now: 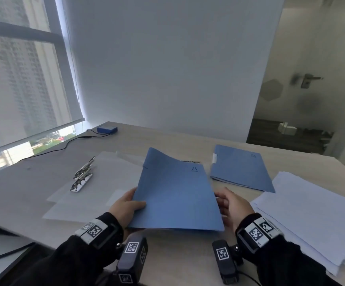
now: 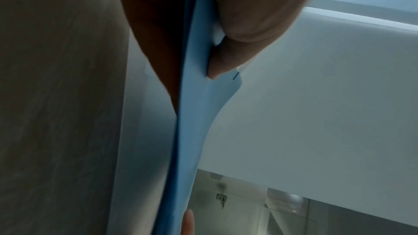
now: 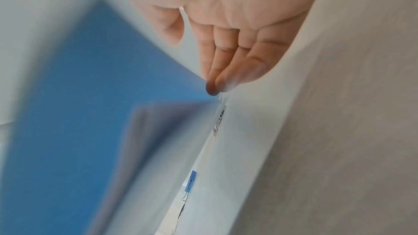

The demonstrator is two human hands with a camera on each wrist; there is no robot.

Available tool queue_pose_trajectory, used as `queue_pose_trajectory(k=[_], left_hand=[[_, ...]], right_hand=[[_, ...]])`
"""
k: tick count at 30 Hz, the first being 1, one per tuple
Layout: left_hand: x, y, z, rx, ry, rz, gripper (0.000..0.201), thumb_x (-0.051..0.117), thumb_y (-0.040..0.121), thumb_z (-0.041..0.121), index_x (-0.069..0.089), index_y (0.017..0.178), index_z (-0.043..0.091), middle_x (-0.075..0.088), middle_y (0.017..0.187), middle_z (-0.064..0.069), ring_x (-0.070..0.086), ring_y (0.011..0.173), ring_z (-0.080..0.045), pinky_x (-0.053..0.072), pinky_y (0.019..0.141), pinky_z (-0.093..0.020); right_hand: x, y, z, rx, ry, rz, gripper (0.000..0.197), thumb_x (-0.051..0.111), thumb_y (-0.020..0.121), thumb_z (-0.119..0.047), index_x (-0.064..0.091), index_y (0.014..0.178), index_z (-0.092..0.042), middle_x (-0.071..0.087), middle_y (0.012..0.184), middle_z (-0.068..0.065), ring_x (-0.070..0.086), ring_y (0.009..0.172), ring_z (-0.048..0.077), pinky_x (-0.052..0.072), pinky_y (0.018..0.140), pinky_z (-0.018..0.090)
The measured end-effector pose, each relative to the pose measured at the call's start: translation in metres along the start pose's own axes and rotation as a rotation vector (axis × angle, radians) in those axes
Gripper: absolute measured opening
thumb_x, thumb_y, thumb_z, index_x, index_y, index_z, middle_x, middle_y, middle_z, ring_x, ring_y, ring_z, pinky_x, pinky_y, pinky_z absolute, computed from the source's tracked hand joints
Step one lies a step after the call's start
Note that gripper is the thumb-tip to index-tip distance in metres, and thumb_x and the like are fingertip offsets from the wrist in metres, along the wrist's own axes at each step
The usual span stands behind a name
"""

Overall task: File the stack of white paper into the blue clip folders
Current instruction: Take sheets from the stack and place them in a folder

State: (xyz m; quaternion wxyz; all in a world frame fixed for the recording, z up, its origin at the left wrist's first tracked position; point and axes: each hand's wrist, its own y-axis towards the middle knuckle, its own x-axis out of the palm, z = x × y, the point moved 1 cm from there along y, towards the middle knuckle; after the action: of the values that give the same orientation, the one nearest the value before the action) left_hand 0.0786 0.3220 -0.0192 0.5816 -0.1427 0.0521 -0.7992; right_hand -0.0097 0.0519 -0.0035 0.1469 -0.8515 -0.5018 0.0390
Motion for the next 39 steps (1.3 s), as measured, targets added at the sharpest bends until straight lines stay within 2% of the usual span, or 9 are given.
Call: queue_pose_trajectory(k=[4, 10, 13, 16, 19, 25, 28, 34, 39], left_hand=[[-0.002, -0.011, -0.001, 0.039, -0.053, -0.04, 0.044, 0.046, 0.088, -0.01, 0.058, 0.118, 0.02, 0.07, 0.108, -0.017, 0.069, 0.081, -0.037, 0.058, 0.061, -0.04], [0.011, -0.016, -0.004, 0.075, -0.154, -0.092, 0.044, 0.048, 0.089, -0.008, 0.057, 0.123, 0.018, 0.068, 0.115, -0.021, 0.066, 0.096, -0.044, 0.054, 0.082, -0.056], [0.027, -0.016, 0.001, 0.127, -0.151, -0.068, 0.04, 0.054, 0.089, -0.002, 0.057, 0.122, 0.019, 0.069, 0.115, -0.017, 0.067, 0.096, -0.039, 0.055, 0.084, -0.053], [0.04, -0.014, 0.008, 0.184, 0.178, -0.043, 0.036, 0.064, 0.084, 0.019, 0.055, 0.118, 0.026, 0.069, 0.115, -0.009, 0.07, 0.094, -0.027, 0.057, 0.08, -0.044], [0.044, -0.009, 0.016, 0.161, 0.579, -0.044, 0.027, 0.062, 0.089, 0.032, 0.055, 0.115, 0.027, 0.07, 0.101, 0.001, 0.068, 0.084, -0.019, 0.053, 0.058, -0.031], [0.04, 0.005, 0.055, 0.568, 0.945, 0.356, 0.031, 0.06, 0.085, 0.04, 0.062, 0.115, 0.03, 0.057, 0.117, 0.005, 0.056, 0.111, -0.022, 0.043, 0.099, -0.04], [0.047, 0.007, 0.072, 0.451, 1.145, 0.373, 0.042, 0.045, 0.088, 0.054, 0.052, 0.126, 0.039, 0.052, 0.132, 0.01, 0.047, 0.127, -0.019, 0.027, 0.107, -0.044], [0.047, 0.014, 0.075, 0.341, 1.111, 0.202, 0.028, 0.05, 0.09, 0.043, 0.054, 0.071, 0.022, 0.06, 0.075, 0.002, 0.059, 0.078, -0.025, 0.043, 0.072, -0.034], [0.058, 0.009, 0.061, 0.126, 0.476, 0.071, 0.026, 0.044, 0.097, 0.034, 0.059, 0.09, 0.014, 0.066, 0.084, -0.009, 0.065, 0.062, -0.027, 0.052, 0.058, -0.034]], right_hand=[[-0.015, -0.01, 0.002, -0.079, -0.076, -0.001, 0.024, 0.053, 0.095, -0.031, 0.064, 0.104, -0.012, 0.067, 0.102, 0.016, 0.064, 0.082, 0.024, 0.052, 0.065, 0.036], [-0.012, -0.022, 0.014, 0.004, -0.039, -0.116, 0.028, 0.057, 0.094, -0.019, 0.065, 0.117, -0.007, 0.073, 0.109, 0.016, 0.069, 0.093, 0.031, 0.055, 0.068, 0.036], [-0.014, -0.027, 0.015, -0.015, -0.024, -0.151, 0.023, 0.054, 0.094, -0.017, 0.065, 0.115, -0.015, 0.073, 0.106, 0.018, 0.069, 0.083, 0.034, 0.051, 0.051, 0.033], [-0.025, -0.031, 0.007, -0.142, -0.061, -0.083, 0.024, 0.049, 0.097, -0.012, 0.062, 0.113, -0.023, 0.072, 0.102, 0.012, 0.068, 0.077, 0.031, 0.047, 0.043, 0.027], [-0.044, -0.028, 0.001, -0.3, -0.123, -0.016, 0.03, 0.047, 0.097, -0.005, 0.063, 0.118, -0.02, 0.072, 0.111, 0.009, 0.069, 0.095, 0.028, 0.059, 0.069, 0.039], [-0.068, -0.04, -0.01, -0.412, -0.189, -0.038, 0.033, 0.049, 0.096, -0.001, 0.065, 0.117, -0.021, 0.074, 0.113, 0.0, 0.069, 0.105, 0.022, 0.053, 0.094, 0.047], [-0.07, -0.045, -0.012, -0.431, -0.178, -0.062, 0.032, 0.048, 0.096, 0.001, 0.067, 0.115, -0.018, 0.075, 0.109, 0.002, 0.07, 0.102, 0.024, 0.053, 0.092, 0.047], [-0.074, -0.049, -0.014, -0.461, -0.191, -0.092, 0.035, 0.048, 0.095, 0.004, 0.068, 0.11, -0.021, 0.077, 0.104, -0.003, 0.072, 0.098, 0.02, 0.056, 0.083, 0.035], [-0.069, -0.048, -0.014, -0.461, -0.177, -0.121, 0.035, 0.047, 0.095, 0.005, 0.068, 0.108, -0.02, 0.078, 0.099, -0.006, 0.073, 0.092, 0.014, 0.058, 0.073, 0.024]])
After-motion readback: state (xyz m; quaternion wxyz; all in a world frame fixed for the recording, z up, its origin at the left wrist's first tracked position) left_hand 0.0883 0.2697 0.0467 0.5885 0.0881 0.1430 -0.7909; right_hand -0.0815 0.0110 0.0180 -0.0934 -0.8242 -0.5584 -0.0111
